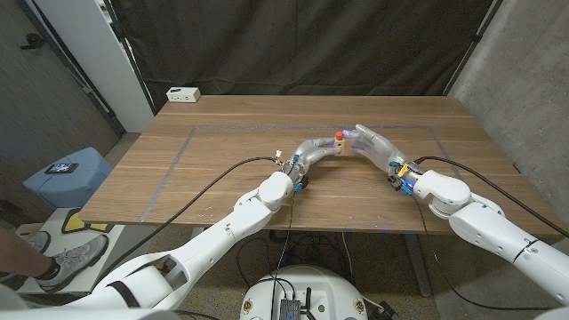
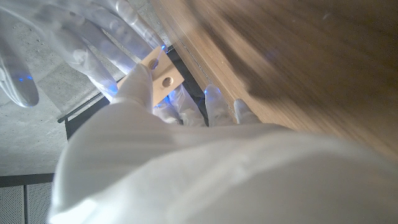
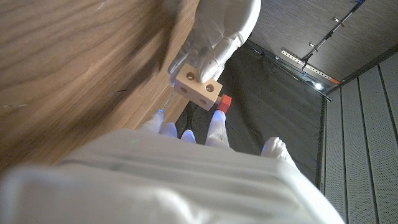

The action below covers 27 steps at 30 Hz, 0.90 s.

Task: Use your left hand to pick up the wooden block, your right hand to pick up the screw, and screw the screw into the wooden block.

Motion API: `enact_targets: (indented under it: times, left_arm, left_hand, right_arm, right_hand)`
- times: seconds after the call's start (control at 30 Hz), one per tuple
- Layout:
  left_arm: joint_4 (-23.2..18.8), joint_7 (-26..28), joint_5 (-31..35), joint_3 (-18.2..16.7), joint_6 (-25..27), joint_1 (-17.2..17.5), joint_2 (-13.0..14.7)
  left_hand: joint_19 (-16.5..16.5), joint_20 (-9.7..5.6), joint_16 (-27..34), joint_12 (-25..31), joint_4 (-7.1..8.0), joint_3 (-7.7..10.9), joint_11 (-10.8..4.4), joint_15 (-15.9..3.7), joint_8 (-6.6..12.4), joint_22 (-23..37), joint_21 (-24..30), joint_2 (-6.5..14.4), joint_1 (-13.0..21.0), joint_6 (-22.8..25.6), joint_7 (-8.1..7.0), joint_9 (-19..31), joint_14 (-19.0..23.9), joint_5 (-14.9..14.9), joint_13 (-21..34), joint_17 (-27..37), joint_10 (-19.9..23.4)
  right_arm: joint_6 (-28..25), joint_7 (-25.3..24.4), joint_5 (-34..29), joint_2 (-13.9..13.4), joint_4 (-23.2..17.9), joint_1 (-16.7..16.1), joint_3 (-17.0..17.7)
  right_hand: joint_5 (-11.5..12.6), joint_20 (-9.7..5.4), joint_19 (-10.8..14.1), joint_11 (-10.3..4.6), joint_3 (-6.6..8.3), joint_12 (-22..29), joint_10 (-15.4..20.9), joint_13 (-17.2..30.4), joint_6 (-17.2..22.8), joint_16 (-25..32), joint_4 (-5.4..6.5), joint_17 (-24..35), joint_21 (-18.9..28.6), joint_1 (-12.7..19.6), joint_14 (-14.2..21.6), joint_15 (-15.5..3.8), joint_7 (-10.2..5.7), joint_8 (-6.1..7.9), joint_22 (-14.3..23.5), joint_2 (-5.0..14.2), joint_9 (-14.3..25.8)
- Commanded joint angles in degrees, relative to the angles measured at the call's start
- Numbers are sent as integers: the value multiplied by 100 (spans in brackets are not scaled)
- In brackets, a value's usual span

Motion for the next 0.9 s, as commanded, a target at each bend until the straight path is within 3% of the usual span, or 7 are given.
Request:
enact_targets:
  times: [0.03, 0.9]
  left_arm:
    - [-7, -5, -15, 0, 7, 10, 1]
    - [-36, 3, -8, 0, -16, 36, 13]
  left_hand:
    - [-12, 41, 26, 51, 24, 39, 3, -428, 36, 27, 20, 4, -46, 50, 11, 18, -29, 35, 5, 11, -21]
    - [-9, 45, 27, 50, 23, 44, 4, -421, 34, 27, 23, 11, -50, 43, 28, 19, -29, 38, 4, 11, -28]
  right_arm:
    - [-56, -71, -22, -64, -145, -105, 29]
    - [-183, -174, -182, -299, -579, -282, 98]
  right_hand:
    - [51, 7, -37, -35, 24, 42, -382, 15, 78, 42, 36, 16, 41, -19, -685, 23, 5, 31, 26, 28, 1]
    - [58, -9, -26, -50, 42, 70, -315, 13, 180, 54, 23, 4, 54, 11, -657, 28, 33, 47, 26, 39, 2]
